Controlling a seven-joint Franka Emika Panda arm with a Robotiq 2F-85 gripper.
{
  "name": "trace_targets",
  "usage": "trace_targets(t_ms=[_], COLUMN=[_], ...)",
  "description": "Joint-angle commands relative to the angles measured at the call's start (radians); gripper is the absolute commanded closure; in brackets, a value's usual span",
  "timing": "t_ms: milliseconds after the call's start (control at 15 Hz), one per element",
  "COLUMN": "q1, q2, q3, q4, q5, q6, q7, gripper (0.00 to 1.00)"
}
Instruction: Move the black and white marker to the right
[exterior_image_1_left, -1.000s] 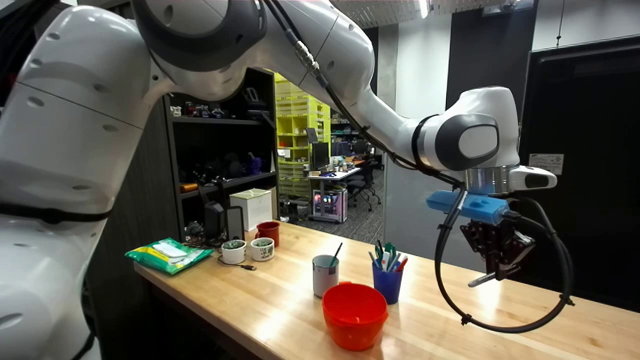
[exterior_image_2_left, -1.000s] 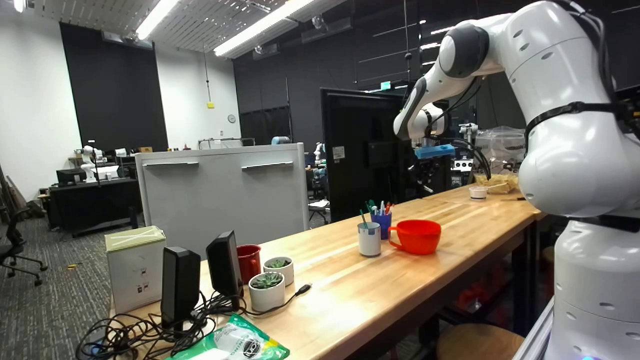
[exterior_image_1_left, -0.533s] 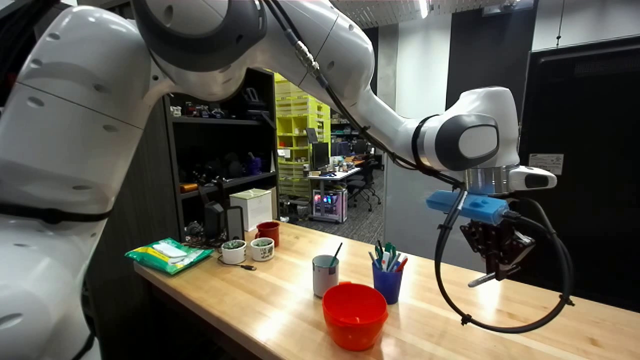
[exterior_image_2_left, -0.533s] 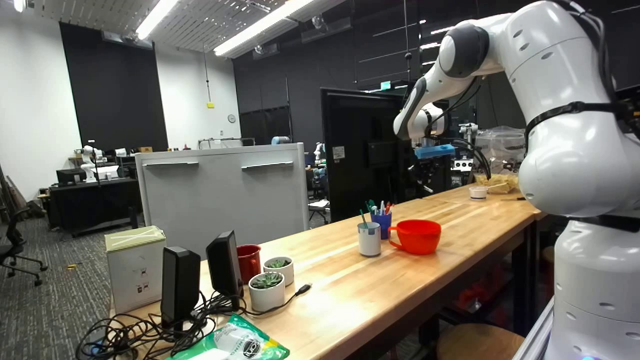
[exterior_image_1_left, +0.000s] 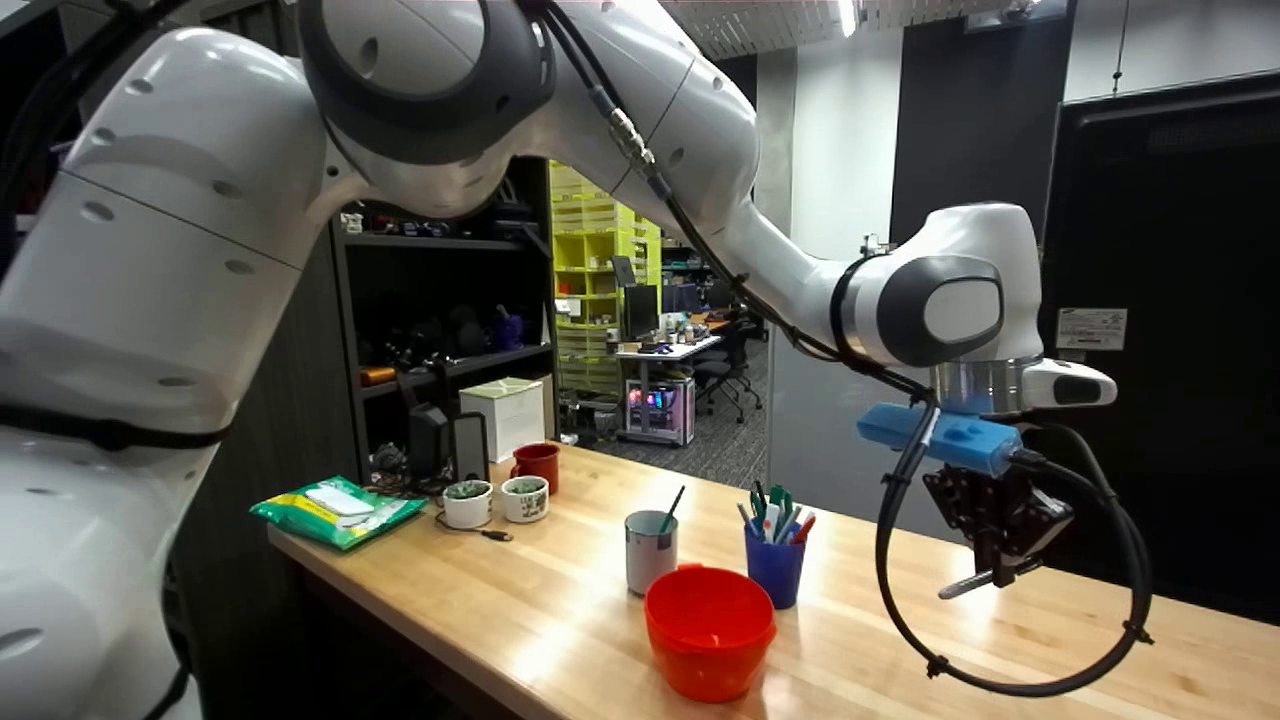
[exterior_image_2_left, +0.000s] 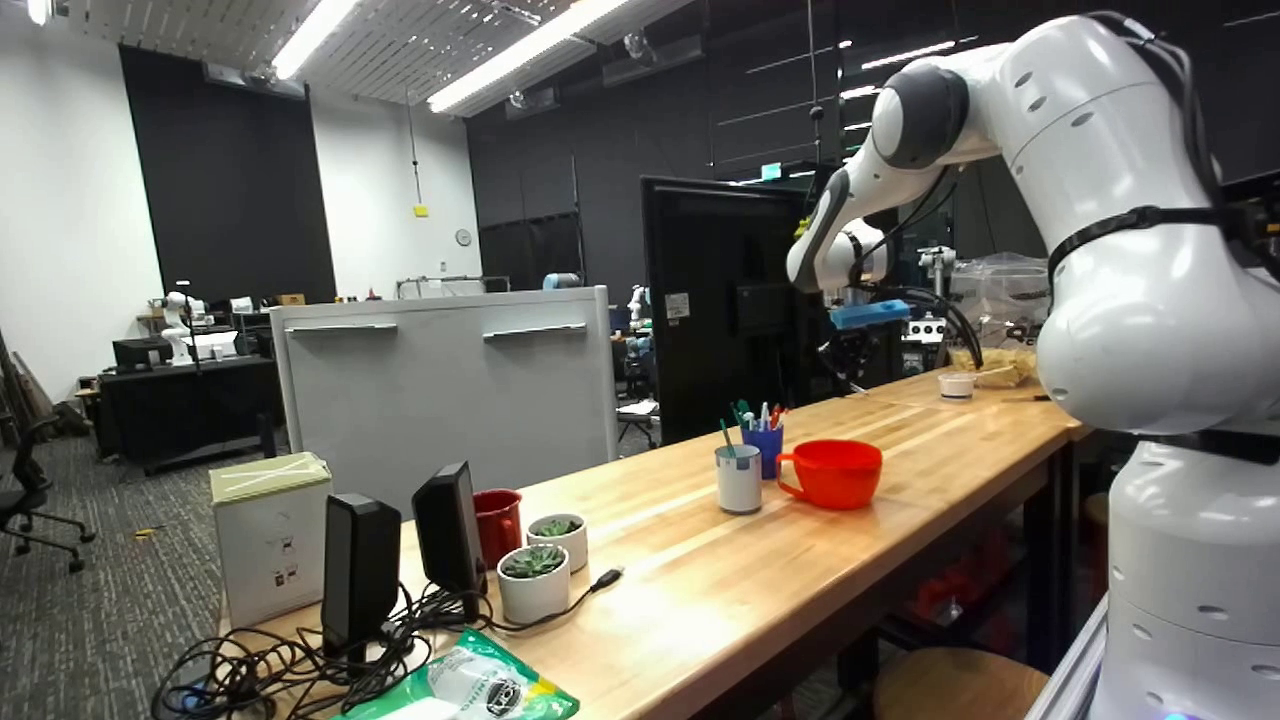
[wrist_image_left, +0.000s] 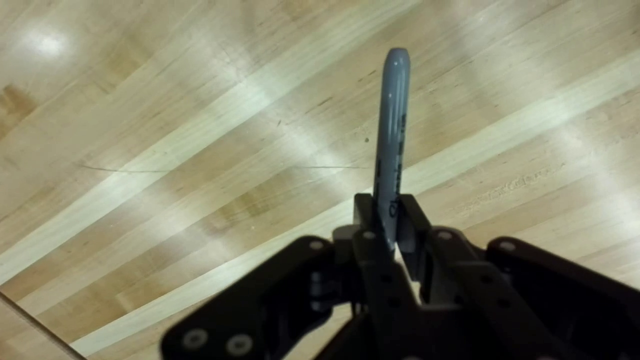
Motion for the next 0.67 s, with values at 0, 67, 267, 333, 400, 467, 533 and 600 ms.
trace_targets(t_ms=[0,67,267,333,400,467,533,600], q1=[-0.029,-0.031,-0.040,-0.044,-0.048,-0.052,-0.054,-0.057], q2=[0.053,0.064,0.095,0.104,0.113,0.122,0.130,0.137], q3=[0.021,0.022,0.027,0.028,0.029,0.030,0.031,0.031], q4=[0.053,0.062,0.080,0.085,0.092,0.099,0.103,0.107], q5=[0.005,0.005,0.004,0.005,0.006,0.007,0.007,0.006], q6=[-0.006,-0.008,-0.010,-0.008,-0.014,-0.018,-0.019,-0.021], q7=[-0.013,-0.009,-0.010,-0.010,-0.010,-0.011,-0.012,-0.013], gripper=[0.96,0.96,0.96,0.96,0.96,0.96,0.96,0.96])
